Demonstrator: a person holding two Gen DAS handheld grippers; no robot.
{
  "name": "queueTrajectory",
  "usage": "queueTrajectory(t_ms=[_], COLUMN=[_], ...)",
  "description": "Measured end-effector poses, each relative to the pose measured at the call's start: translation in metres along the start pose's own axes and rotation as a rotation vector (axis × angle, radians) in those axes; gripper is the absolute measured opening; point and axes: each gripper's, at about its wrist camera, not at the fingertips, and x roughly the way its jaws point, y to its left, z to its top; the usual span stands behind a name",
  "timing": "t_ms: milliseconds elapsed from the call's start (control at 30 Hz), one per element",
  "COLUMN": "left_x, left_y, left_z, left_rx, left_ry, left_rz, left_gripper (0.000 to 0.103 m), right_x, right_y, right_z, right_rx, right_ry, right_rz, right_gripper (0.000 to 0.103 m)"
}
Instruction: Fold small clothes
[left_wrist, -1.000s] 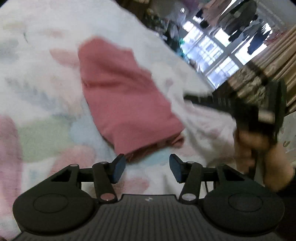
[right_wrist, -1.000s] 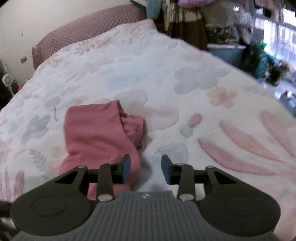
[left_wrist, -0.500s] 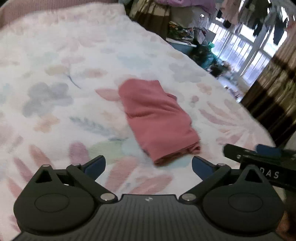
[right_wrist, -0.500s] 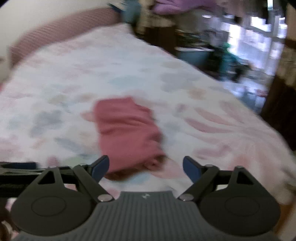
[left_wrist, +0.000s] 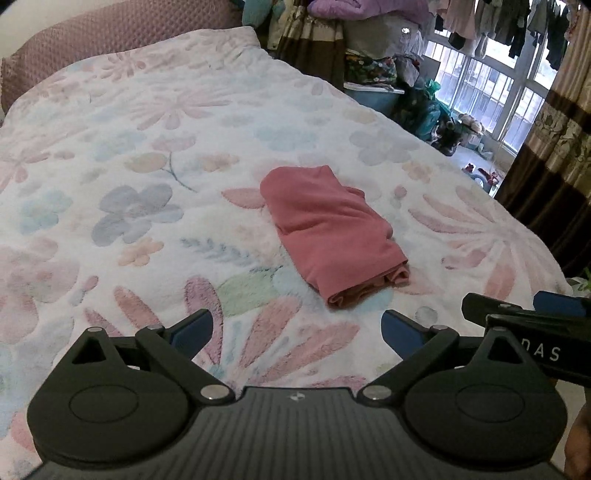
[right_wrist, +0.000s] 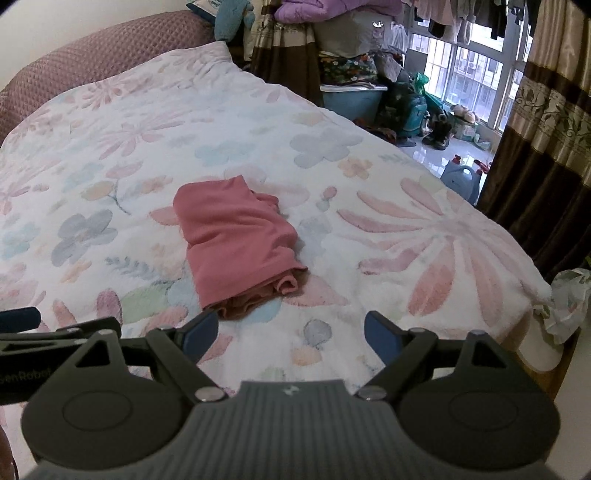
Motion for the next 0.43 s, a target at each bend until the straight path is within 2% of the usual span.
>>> queueTrajectory(t_ms=[433], left_x=[-0.0046], left_y=[-0.0017], left_z=[0.0030], left_rx=[0.003], left_ry=[-0.021], left_rz=[-0.018], left_gripper=[0.103], right_x=[-0.0063], right_y=[0.0010], right_z=[0.0013], right_rx=[-0.003], right_ry=[-0.006], right_rz=[-0.007], right_gripper=[0.082])
